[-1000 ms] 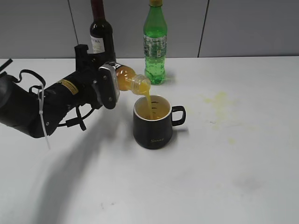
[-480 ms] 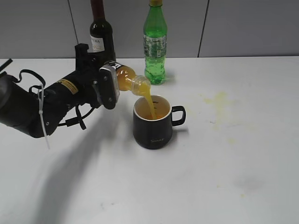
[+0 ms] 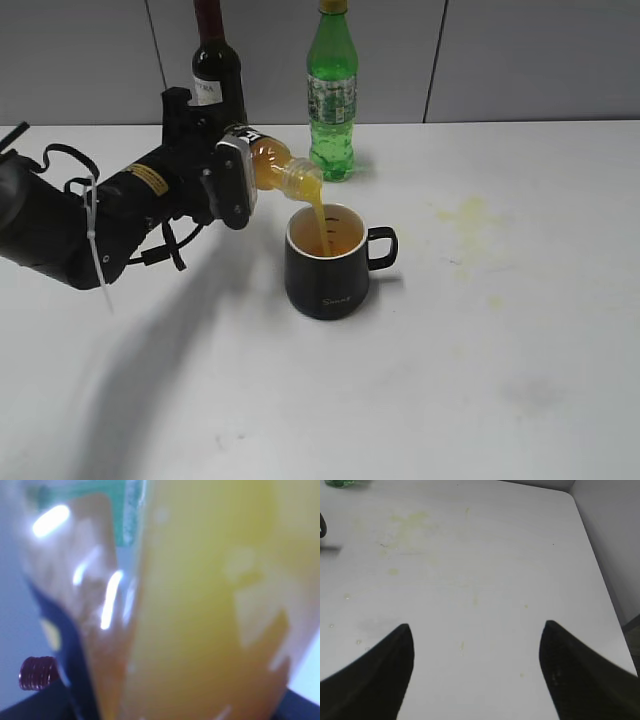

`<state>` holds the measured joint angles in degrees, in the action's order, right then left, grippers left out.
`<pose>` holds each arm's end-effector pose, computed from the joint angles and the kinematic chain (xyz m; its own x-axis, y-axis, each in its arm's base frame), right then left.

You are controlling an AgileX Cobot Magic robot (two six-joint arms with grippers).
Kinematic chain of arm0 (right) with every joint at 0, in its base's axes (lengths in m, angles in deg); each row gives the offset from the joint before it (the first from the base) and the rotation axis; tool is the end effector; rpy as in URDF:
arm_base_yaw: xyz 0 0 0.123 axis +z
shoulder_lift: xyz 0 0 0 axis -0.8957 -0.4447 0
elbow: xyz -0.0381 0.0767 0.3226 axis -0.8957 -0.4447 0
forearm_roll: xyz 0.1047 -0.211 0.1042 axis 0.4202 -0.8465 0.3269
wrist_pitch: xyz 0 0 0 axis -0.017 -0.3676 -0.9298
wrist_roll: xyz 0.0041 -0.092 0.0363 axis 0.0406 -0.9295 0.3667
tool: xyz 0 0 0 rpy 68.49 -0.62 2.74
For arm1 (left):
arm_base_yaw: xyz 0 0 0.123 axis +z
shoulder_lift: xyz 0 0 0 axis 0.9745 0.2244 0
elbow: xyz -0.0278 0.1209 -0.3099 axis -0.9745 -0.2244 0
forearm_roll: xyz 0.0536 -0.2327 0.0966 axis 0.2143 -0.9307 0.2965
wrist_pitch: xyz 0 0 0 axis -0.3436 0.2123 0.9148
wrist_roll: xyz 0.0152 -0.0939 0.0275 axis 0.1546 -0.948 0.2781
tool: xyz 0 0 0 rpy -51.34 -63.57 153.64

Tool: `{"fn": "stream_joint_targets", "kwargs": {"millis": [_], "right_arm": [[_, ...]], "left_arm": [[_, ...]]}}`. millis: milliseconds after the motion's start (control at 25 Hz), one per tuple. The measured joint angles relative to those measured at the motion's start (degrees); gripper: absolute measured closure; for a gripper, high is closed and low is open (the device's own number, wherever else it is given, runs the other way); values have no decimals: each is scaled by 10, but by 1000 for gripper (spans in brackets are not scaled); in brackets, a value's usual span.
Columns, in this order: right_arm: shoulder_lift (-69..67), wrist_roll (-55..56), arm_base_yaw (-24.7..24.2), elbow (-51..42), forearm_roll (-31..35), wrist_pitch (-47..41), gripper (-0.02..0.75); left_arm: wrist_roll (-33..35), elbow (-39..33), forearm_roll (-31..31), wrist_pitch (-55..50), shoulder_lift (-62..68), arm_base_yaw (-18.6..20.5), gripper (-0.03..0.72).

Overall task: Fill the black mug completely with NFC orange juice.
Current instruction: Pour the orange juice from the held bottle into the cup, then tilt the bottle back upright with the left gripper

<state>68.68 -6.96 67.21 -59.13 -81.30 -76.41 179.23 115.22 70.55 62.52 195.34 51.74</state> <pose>-0.0270 -0.0040 0.2601 -0.4197 -0.1198 -0.8997 -0.0821 0.9922 -0.0938 0.3964 -0.1827 0.1632 0.3911 0.9200 0.0248 0.0559 -0.0507 0.9971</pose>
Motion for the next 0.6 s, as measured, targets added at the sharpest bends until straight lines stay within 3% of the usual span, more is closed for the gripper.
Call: {"fn": "stream_joint_targets", "kwargs": {"millis": [600], "right_arm": [[0,0,0,0,0,0,146]], "left_arm": [[45,0,0,0,0,1,219]]}}
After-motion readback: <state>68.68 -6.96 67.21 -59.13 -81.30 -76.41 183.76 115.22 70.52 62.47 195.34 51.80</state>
